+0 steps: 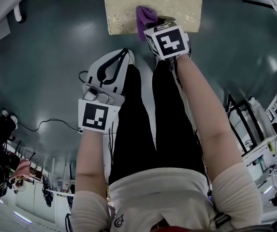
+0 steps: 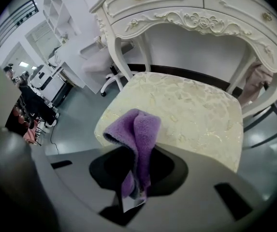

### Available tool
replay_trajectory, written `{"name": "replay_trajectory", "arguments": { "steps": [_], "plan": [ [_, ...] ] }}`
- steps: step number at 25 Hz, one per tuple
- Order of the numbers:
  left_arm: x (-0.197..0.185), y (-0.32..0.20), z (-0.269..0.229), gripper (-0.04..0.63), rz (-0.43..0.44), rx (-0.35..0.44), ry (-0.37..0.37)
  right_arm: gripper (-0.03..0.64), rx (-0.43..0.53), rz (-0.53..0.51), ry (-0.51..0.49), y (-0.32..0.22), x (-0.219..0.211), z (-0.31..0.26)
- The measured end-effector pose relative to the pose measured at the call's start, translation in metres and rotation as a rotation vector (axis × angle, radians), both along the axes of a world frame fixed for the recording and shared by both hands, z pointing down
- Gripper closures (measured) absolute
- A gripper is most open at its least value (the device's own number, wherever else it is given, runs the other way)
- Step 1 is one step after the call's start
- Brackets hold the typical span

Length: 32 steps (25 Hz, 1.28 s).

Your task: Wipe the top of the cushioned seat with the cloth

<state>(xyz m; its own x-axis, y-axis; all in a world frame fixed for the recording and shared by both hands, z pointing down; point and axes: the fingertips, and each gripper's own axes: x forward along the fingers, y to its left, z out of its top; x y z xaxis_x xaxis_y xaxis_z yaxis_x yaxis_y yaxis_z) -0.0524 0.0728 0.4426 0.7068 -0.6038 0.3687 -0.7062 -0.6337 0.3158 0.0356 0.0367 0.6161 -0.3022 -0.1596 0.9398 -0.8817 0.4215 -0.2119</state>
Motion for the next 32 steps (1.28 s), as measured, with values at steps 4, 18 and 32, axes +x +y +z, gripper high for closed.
{"name": "replay_trajectory", "arguments": {
  "steps": [4,18,32],
  "plan": [
    [0.029,-0.001,0.003,0.582,0.020,0.001,-0.010,0.537,-0.003,0.024,0.001,0.000,0.036,0.003],
    [0.125,-0.015,0.001,0.582,0.093,0.009,-0.003,0.537,-0.015,0.041,-0.008,-0.004,0.126,0.002],
    [0.182,-0.016,-0.005,0.582,0.126,0.017,0.003,0.537,-0.023,0.100,0.008,0.003,0.196,0.006]
  ]
}}
